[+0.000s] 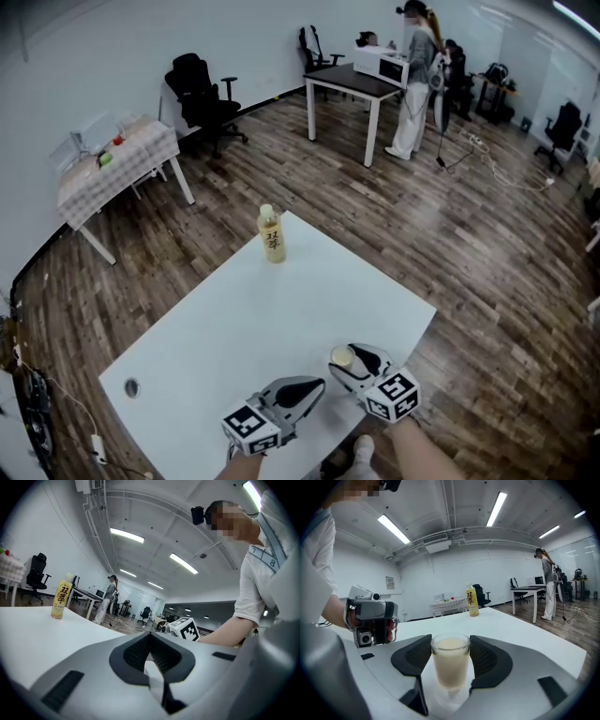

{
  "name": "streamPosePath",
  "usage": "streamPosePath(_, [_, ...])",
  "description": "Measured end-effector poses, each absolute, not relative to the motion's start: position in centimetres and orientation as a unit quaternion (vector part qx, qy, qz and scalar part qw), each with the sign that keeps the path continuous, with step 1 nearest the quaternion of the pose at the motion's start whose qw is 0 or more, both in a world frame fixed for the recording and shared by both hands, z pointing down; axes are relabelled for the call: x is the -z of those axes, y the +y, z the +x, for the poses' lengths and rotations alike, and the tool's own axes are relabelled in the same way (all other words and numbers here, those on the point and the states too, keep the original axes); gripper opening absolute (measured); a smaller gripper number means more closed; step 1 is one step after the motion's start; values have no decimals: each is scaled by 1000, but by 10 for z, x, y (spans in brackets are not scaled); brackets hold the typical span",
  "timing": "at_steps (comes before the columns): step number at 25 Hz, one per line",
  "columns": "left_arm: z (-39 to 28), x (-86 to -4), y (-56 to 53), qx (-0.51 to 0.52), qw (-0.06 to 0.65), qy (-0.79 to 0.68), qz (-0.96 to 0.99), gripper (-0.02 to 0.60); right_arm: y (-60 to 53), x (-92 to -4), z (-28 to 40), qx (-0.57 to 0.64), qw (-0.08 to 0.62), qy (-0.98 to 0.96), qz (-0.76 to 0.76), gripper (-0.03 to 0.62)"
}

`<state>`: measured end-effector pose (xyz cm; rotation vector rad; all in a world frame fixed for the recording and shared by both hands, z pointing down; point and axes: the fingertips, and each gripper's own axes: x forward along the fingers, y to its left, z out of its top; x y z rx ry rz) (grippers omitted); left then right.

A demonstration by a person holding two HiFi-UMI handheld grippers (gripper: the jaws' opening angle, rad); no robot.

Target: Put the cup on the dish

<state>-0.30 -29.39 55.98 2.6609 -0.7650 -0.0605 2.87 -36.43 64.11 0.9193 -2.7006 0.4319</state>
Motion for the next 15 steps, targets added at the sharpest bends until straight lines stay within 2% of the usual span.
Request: streamPosePath(15, [1, -563, -300, 24, 187, -273, 943, 1, -365, -657, 32, -139, 141, -926, 322, 272])
